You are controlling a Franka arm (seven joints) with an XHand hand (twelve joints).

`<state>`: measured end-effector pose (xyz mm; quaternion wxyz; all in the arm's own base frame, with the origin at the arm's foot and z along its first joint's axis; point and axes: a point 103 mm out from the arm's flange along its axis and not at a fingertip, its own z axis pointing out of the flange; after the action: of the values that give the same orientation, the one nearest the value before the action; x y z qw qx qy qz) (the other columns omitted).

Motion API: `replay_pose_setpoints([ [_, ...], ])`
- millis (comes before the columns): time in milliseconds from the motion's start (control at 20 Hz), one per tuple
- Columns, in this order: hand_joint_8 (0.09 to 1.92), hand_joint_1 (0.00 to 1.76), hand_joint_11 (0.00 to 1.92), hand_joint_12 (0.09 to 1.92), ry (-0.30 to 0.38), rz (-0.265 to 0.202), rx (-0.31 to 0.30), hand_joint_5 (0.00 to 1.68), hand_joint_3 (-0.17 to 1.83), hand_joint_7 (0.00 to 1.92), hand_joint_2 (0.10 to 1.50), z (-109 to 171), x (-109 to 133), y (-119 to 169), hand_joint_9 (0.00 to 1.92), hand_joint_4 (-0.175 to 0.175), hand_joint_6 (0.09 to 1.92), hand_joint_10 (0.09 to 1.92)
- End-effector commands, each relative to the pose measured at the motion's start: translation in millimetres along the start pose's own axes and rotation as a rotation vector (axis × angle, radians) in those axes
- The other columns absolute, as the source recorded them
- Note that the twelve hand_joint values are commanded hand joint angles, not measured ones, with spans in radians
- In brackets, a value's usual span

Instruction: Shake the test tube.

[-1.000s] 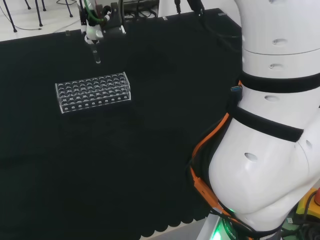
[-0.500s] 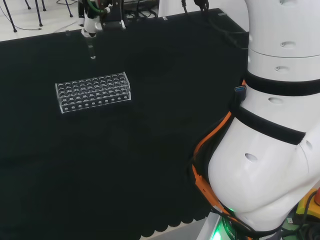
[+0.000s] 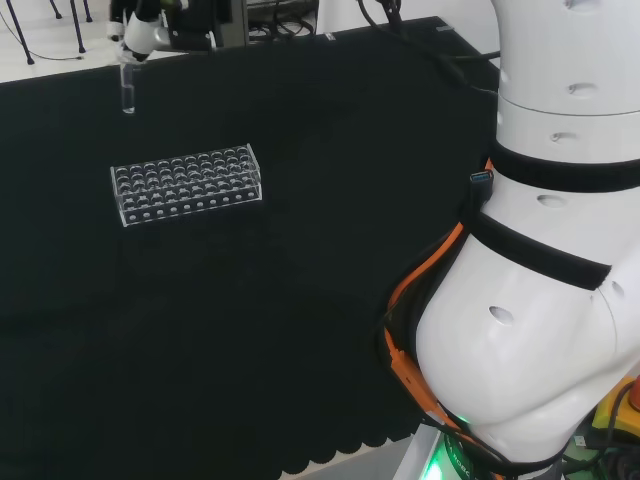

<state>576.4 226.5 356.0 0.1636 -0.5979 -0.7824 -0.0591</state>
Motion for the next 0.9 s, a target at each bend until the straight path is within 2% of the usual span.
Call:
replay_pose_setpoints([
  [50, 0.62, 1.45, 1.04, 1.24, -0.070, 0.000, 0.018, 1.37, 0.94, 1.48, 0.43, 6.3, -8.2, -5.7, 1.36, -0.175, 0.60, 0.56],
  [150, 0.62, 1.45, 1.04, 1.24, -0.117, 0.036, 0.026, 1.37, 0.94, 1.48, 0.43, 9.8, -27.6, -9.3, 1.36, -0.175, 0.60, 0.56],
  [250, 0.62, 1.45, 1.04, 1.24, -0.173, 0.092, 0.034, 1.37, 0.94, 1.48, 0.43, 11.7, -56.8, -14.8, 1.36, -0.175, 0.60, 0.56],
  [350, 0.62, 1.45, 1.04, 1.24, -0.227, 0.167, 0.040, 1.37, 0.94, 1.48, 0.43, 8.6, -93.0, -22.5, 1.36, -0.175, 0.60, 0.56],
  [500, 0.62, 1.45, 1.04, 1.24, -0.301, 0.284, 0.029, 1.37, 0.94, 1.48, 0.43, -8.7, -148.6, -38.7, 1.36, -0.175, 0.60, 0.56],
  [650, 0.62, 1.45, 1.04, 1.24, -0.363, 0.386, -0.001, 1.37, 0.94, 1.48, 0.43, -34.6, -194.3, -56.1, 1.36, -0.175, 0.60, 0.56],
  [800, 0.62, 1.45, 1.04, 1.24, -0.386, 0.451, -0.037, 1.37, 0.94, 1.48, 0.43, -57.5, -220.6, -68.4, 1.36, -0.175, 0.60, 0.56],
  [900, 0.62, 1.45, 1.04, 1.24, -0.379, 0.462, -0.054, 1.37, 0.94, 1.48, 0.43, -65.6, -224.1, -70.2, 1.36, -0.175, 0.60, 0.56],
])
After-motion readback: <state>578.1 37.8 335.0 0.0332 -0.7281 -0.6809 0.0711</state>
